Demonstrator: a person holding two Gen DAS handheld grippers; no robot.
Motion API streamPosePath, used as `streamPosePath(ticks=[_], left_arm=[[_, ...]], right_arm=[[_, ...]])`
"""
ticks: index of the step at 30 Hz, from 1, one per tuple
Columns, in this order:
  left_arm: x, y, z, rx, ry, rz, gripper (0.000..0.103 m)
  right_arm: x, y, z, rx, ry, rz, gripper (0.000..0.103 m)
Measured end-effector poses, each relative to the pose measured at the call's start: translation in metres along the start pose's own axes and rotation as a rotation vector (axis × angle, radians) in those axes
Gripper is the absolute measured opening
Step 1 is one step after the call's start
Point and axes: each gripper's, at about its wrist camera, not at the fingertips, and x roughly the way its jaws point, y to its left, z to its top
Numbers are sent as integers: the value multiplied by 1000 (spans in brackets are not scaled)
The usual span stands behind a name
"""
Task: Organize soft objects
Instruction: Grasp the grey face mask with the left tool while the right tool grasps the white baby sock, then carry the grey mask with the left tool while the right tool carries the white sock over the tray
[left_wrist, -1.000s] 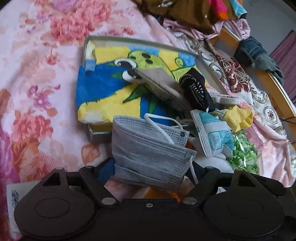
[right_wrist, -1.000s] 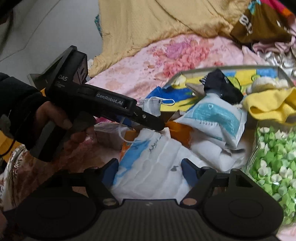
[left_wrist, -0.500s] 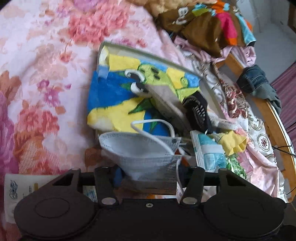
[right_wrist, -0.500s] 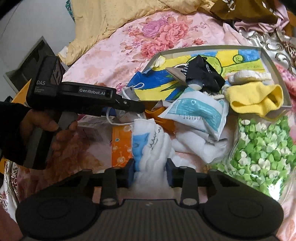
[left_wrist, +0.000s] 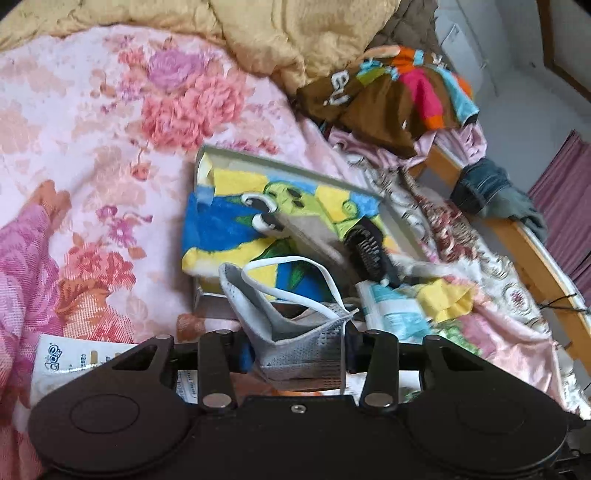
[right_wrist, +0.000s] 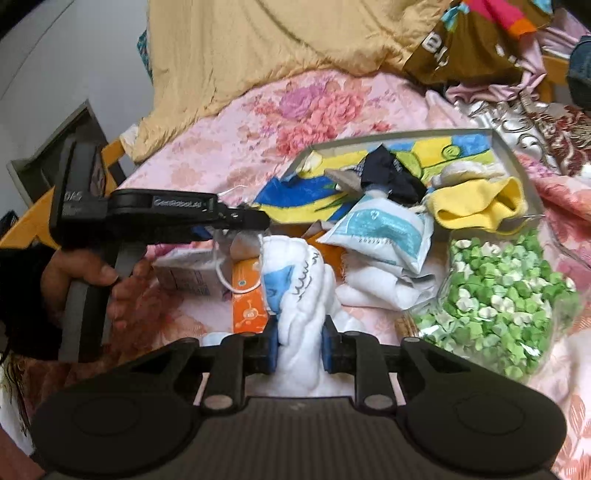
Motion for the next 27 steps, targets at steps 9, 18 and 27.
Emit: streamPosePath(ticks=[9,18,27], left_arm=[[-34,-17,21,18,-120,0,43],[-10,-26,62,73,-205,21,43],[42,-16,76,110,-172,43,43]], right_arm=[[-41,4,9,16,-109,-31,24],[-40,-15,80,-11,-214,-83,24],[11,-47,153,-1,-243,-170,24]])
